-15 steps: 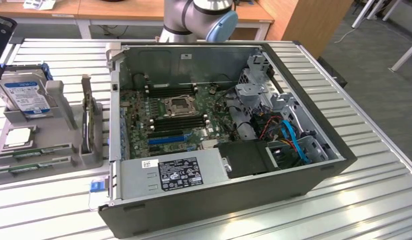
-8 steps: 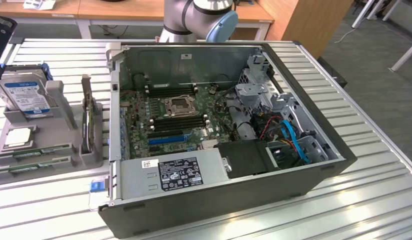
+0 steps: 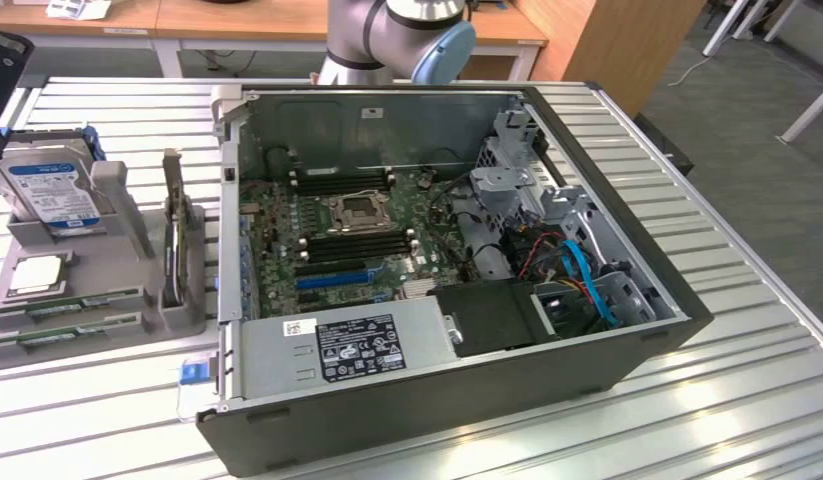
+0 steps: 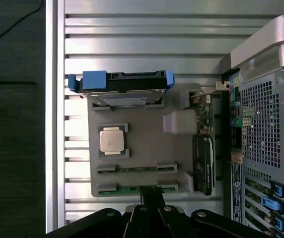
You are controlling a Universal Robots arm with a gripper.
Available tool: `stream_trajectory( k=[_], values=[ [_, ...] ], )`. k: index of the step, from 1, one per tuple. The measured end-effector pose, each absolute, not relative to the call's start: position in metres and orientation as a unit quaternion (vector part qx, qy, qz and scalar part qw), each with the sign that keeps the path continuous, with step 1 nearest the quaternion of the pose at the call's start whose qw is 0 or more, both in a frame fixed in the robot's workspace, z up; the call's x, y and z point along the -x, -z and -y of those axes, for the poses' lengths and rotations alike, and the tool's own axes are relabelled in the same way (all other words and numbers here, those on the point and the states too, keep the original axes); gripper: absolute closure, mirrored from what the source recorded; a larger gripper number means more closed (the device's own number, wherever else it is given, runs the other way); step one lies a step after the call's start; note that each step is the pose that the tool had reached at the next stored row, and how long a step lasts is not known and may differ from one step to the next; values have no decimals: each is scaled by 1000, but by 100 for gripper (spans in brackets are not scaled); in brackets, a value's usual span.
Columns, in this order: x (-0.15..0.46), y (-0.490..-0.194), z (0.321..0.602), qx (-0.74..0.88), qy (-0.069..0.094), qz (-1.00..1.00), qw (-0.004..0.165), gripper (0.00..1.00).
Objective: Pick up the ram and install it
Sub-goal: 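Pick up the ram and move it above insertion slot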
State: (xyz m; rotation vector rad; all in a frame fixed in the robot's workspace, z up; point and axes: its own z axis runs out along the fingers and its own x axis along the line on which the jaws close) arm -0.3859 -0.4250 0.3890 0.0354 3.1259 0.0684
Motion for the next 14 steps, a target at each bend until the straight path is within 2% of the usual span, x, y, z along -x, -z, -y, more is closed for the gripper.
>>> stream_trajectory(
  k=[14],
  values=[
    [386, -389, 425, 106, -23, -994, 5, 90]
  ],
)
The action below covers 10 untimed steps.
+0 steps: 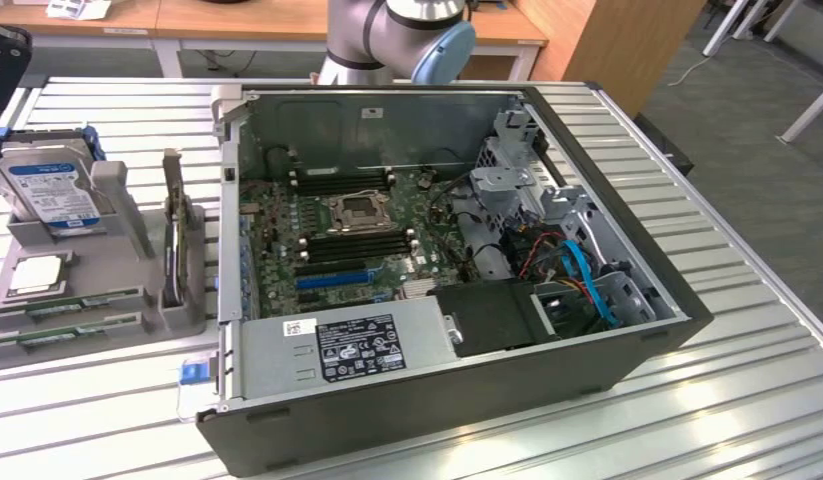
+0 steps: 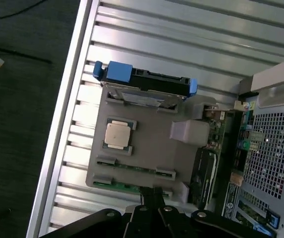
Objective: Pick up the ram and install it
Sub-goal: 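Pick up the ram and move it above insertion slot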
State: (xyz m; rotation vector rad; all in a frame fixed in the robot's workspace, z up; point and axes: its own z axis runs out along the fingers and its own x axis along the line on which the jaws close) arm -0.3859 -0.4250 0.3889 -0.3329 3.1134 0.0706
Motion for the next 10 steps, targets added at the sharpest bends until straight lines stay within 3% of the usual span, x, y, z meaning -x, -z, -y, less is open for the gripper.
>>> stream_trajectory(
  k=[10],
  values=[
    [386, -389, 425, 192, -23, -981, 3, 90]
  ],
)
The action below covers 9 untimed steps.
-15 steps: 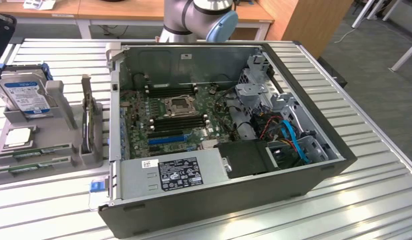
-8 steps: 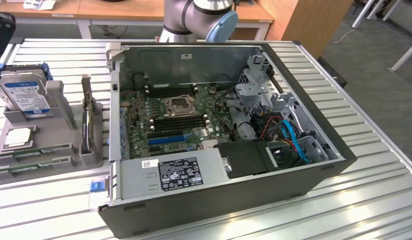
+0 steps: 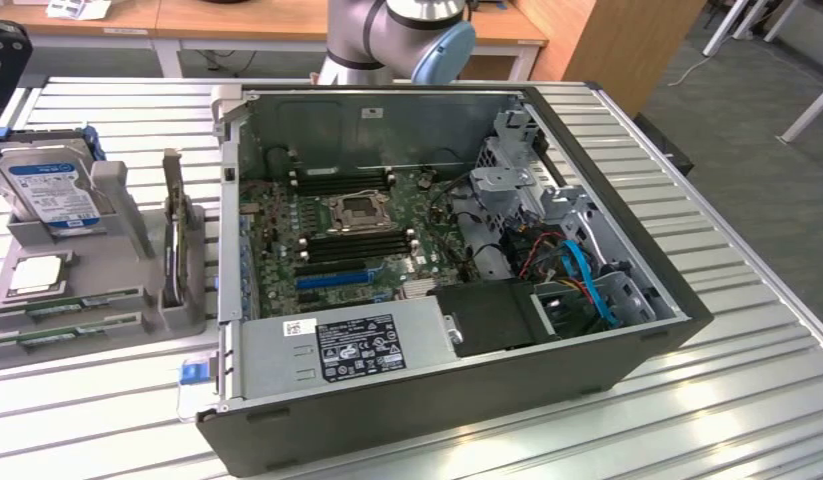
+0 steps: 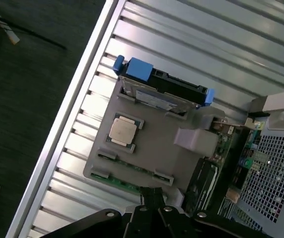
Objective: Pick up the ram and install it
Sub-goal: 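Pick up the ram and move it above insertion slot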
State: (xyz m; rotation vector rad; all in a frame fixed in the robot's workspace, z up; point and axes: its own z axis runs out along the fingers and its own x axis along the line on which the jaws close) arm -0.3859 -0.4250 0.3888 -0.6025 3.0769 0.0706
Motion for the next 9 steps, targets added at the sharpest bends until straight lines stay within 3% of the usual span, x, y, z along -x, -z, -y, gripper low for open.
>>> stream_trajectory(
  k=[9],
  values=[
    [386, -389, 425, 261, -23, -965, 1, 90]
  ],
)
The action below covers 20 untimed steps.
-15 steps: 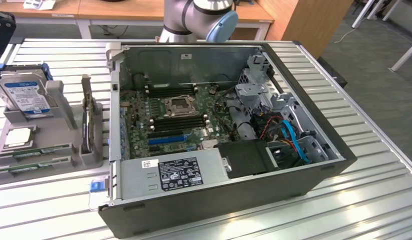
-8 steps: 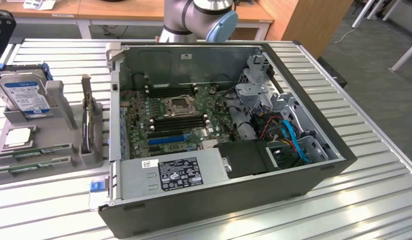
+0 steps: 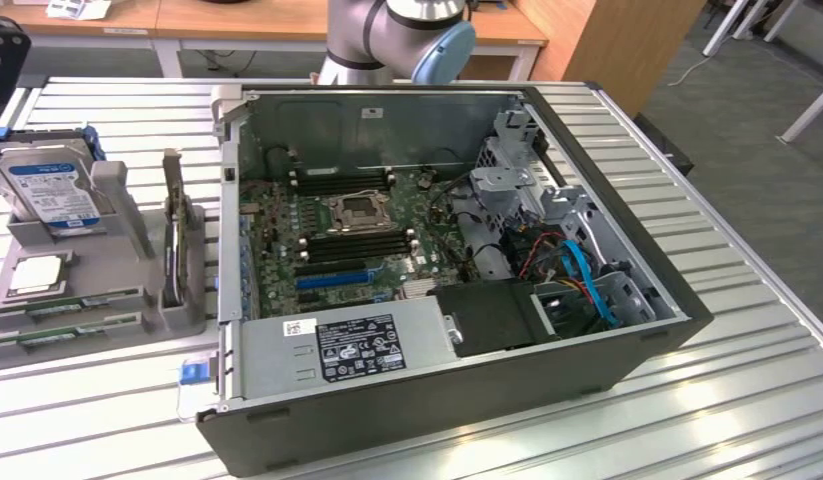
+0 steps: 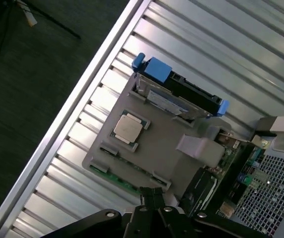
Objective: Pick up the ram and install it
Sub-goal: 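Pick up the ram and move it above insertion slot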
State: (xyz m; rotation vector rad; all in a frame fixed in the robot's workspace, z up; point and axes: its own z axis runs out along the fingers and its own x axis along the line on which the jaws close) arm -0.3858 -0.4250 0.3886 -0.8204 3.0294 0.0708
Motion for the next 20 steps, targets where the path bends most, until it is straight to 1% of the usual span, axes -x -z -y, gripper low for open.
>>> stream_trajectory(
  k=[20],
  values=[
    [386, -388, 425, 409, -22, -912, -3, 90]
  ],
)
